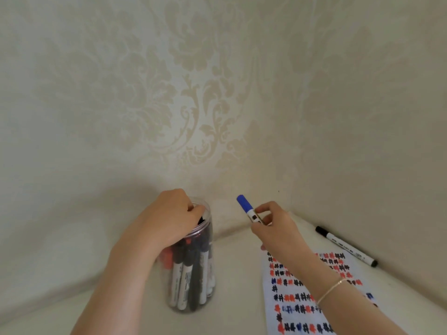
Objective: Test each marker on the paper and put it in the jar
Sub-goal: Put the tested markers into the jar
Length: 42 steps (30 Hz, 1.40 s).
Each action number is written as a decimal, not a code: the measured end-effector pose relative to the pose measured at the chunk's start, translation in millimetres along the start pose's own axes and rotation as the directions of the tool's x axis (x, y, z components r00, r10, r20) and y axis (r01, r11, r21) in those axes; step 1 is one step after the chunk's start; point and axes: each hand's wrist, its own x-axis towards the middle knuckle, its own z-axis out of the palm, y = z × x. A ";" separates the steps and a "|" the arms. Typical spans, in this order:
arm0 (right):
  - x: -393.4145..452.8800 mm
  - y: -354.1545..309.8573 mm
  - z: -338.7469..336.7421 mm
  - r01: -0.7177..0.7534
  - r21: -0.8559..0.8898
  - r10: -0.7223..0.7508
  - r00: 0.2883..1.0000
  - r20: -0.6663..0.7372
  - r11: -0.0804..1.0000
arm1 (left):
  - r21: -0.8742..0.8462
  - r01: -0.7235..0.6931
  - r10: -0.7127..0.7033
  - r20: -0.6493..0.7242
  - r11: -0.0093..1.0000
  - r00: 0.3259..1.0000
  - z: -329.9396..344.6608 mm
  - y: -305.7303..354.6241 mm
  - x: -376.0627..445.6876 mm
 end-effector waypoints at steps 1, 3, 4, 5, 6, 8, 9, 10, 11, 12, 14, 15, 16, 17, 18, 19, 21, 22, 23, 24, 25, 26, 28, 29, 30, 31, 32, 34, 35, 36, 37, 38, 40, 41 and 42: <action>-4.8 -6.8 -2.2 -0.009 0.063 0.008 1.000 0.019 0.998 | -0.036 -0.027 0.024 -0.081 0.999 0.996 -0.7 2.1 -1.7; -14.0 -18.6 -8.0 0.003 0.160 -0.009 0.999 0.036 0.987 | -0.126 -0.182 0.125 -0.360 0.975 0.924 -3.9 14.3 -11.9; -17.9 -24.2 -11.8 0.029 0.187 -0.034 0.999 0.027 0.982 | -0.109 -0.287 0.209 -0.456 0.952 0.865 -8.0 24.8 -19.3; -22.3 -30.0 -16.3 0.064 0.206 -0.069 0.998 0.014 0.976 | -0.040 -0.368 0.312 -0.453 0.929 0.835 -10.2 35.1 -25.6; -26.0 -34.3 -20.9 0.098 0.221 -0.100 0.995 -0.003 0.970 | 0.023 -0.430 0.405 -0.383 0.903 0.830 -7.6 42.8 -28.3; -30.6 -37.3 -31.7 0.139 0.263 -0.133 0.990 -0.044 0.955 | 0.131 -0.502 0.519 -0.199 0.855 0.831 7.0 55.6 -27.6; -32.9 -37.5 -38.2 0.145 0.300 -0.137 0.989 -0.048 0.943 | 0.177 -0.514 0.540 -0.158 0.839 0.827 14.9 60.3 -25.8; -35.1 -36.0 -44.2 0.134 0.369 -0.129 0.991 -0.039 0.919 | 0.209 -0.516 0.548 -0.143 0.830 0.824 21.0 63.0 -23.8; -37.3 -33.2 -49.9 0.102 0.479 -0.106 0.994 -0.018 0.872 | 0.215 -0.520 0.554 -0.146 0.826 0.820 25.5 65.0 -22.7; -39.6 -29.8 -54.8 0.048 0.611 -0.071 0.997 0.012 0.790 | 0.189 -0.518 0.546 -0.146 0.834 0.825 27.2 67.9 -23.9; -47.1 -22.2 -61.5 -0.041 0.789 -0.007 0.998 0.058 0.612 | -0.034 -0.521 0.515 -0.100 0.853 0.851 37.2 75.8 -29.9; -51.1 -17.5 -62.6 -0.051 0.788 0.005 0.998 0.061 0.613 | -0.189 -0.511 0.512 -0.046 0.838 0.858 43.6 81.5 -35.9; -54.7 -12.4 -62.1 -0.052 0.738 0.016 0.998 0.055 0.673 | -0.320 -0.496 0.526 0.006 0.807 0.851 51.9 87.6 -41.3; -58.1 -6.7 -61.0 -0.055 0.661 0.034 0.998 0.045 0.748 | -0.419 -0.471 0.537 0.048 0.776 0.842 61.6 92.2 -45.9; -61.4 -2.8 -60.1 -0.067 0.587 0.062 0.998 0.029 0.807 | -0.494 -0.445 0.547 0.074 0.747 0.834 71.6 95.3 -50.2; -64.2 1.0 -60.4 -0.079 0.537 0.087 0.996 0.010 0.840 | -0.551 -0.426 0.554 0.081 0.718 0.828 80.0 98.1 -54.5; -67.9 9.0 -63.9 -0.077 0.507 0.111 0.993 -0.037 0.858 | -0.631 -0.383 0.540 0.068 0.675 0.839 92.7 102.6 -60.4; -70.2 13.1 -66.1 -0.066 0.514 0.118 0.991 -0.069 0.855 | -0.654 -0.357 0.522 0.069 0.667 0.850 95.6 105.4 -62.8; -72.7 17.1 -67.7 -0.060 0.522 0.125 0.988 -0.090 0.851 | -0.671 -0.325 0.504 0.084 0.666 0.859 97.1 107.9 -65.3; -75.1 20.7 -68.8 -0.071 0.521 0.137 0.986 -0.090 0.850 | -0.679 -0.304 0.497 0.104 0.668 0.861 99.1 110.2 -66.9; -77.8 23.7 -69.5 -0.102 0.510 0.155 0.986 -0.063 0.854 | -0.678 -0.296 0.501 0.124 0.673 0.856 100.3 113.0 -69.0; -81.8 25.4 -69.6 -0.145 0.493 0.176 0.984 -0.018 0.858 | -0.671 -0.295 0.508 0.141 0.680 0.849 103.3 115.4 -70.4; -87.8 28.5 -70.8 -0.199 0.464 0.198 0.979 0.051 0.863 | -0.673 -0.290 0.525 0.171 0.680 0.834 109.4 119.2 -73.1; -89.0 29.9 -72.1 -0.200 0.465 0.200 0.978 0.050 0.863 | -0.681 -0.279 0.528 0.185 0.677 0.829 113.3 120.2 -73.1; -90.1 29.8 -73.2 -0.197 0.477 0.207 0.978 0.031 0.856 | -0.691 -0.256 0.526 0.209 0.676 0.824 114.9 121.6 -73.5; -90.7 29.8 -74.1 -0.196 0.502 0.220 0.975 0.011 0.842 | -0.701 -0.232 0.525 0.235 0.674 0.818 115.4 122.9 -74.0; -91.3 29.2 -74.8 -0.198 0.534 0.234 0.972 0.001 0.822 | -0.711 -0.212 0.529 0.258 0.670 0.808 115.7 123.2 -73.1; -91.0 29.2 -76.0 -0.207 0.583 0.252 0.968 0.004 0.785 | -0.730 -0.194 0.549 0.284 0.656 0.786 111.0 124.7 -72.8; -91.0 28.7 -76.5 -0.208 0.593 0.252 0.968 0.008 0.778 | -0.741 -0.191 0.560 0.286 0.644 0.778 108.9 125.4 -72.3; -91.4 28.0 -77.0 -0.206 0.597 0.249 0.968 0.009 0.775 | -0.752 -0.184 0.568 0.290 0.633 0.770 107.3 125.5 -71.3; -91.2 28.1 -77.4 -0.199 0.600 0.245 0.970 0.006 0.775 | -0.758 -0.174 0.571 0.298 0.628 0.765 105.9 125.8 -70.6; -91.4 27.7 -77.7 -0.192 0.597 0.240 0.971 -0.001 0.779 | -0.763 -0.161 0.572 0.308 0.626 0.760 106.2 125.5 -69.9; -90.2 29.7 -77.5 -0.187 0.586 0.238 0.971 -0.011 0.789 | -0.766 -0.122 0.569 0.350 0.631 0.744 107.0 125.4 -70.1; -89.6 31.2 -77.3 -0.192 0.581 0.243 0.970 -0.009 0.791 | -0.764 -0.105 0.561 0.365 0.636 0.743 107.4 125.2 -70.3; -89.2 33.0 -77.0 -0.197 0.577 0.246 0.969 -0.007 0.793 | -0.765 -0.096 0.557 0.371 0.637 0.743 109.7 124.3 -69.4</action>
